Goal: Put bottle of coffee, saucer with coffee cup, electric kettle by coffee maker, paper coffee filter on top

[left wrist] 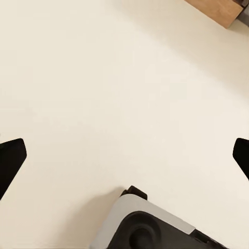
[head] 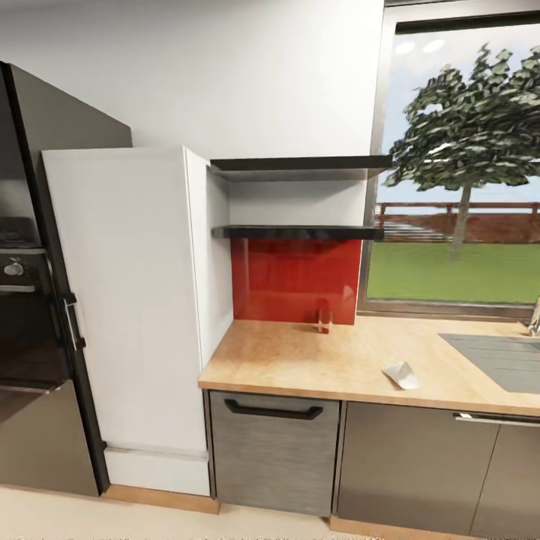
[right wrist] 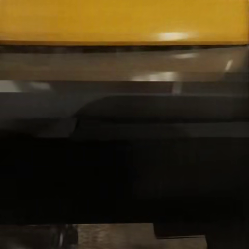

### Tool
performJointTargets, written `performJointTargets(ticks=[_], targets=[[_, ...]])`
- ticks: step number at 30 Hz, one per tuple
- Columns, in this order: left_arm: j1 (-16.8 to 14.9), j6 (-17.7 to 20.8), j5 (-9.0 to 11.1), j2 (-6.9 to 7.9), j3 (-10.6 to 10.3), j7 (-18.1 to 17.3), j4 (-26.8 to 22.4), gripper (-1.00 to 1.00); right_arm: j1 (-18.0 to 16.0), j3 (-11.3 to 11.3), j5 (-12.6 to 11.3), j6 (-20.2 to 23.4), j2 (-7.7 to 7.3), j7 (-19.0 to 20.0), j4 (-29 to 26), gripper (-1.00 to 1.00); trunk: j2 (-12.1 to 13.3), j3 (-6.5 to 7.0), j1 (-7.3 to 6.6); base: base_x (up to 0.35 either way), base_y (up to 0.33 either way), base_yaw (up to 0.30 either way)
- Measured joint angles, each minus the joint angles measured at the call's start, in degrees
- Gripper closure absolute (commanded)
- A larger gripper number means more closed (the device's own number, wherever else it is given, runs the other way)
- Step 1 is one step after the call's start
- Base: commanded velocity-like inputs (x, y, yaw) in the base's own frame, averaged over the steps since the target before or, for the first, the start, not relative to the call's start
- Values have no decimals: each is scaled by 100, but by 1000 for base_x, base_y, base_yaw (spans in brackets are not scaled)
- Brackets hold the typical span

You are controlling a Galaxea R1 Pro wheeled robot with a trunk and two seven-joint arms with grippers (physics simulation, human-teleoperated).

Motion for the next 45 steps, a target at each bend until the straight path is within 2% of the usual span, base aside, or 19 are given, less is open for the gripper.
performJointTargets(ticks=[14, 19, 26, 31, 45], targets=[[-1, -37, 3, 16, 0, -7, -56, -100, 0, 1, -18, -21, 0, -90, 0, 100, 0, -128, 0, 0, 0, 0], [0, -2, -77, -13, -35, -34, -161, -100, 0, 0, -34, -42, -19, -91, 0, 100, -1, -150, 0, 0, -34, 0], [0, 21, -33, -2, -32, -17, -148, -100, 0, 2, -32, -43, -23, -91, 0, 100, -1, -151, -1, 102, -254, -16], [-1, 19, -38, -8, -30, -16, -143, -100, 0, 0, -36, -43, -34, -90, 0, 100, -1, -135, -2, 185, -249, -221], [-1, -13, -19, -19, -30, -17, -142, -100, 1, -2, -36, -43, -44, -91, -1, 100, -1, -51, 0, 21, -30, -234]])
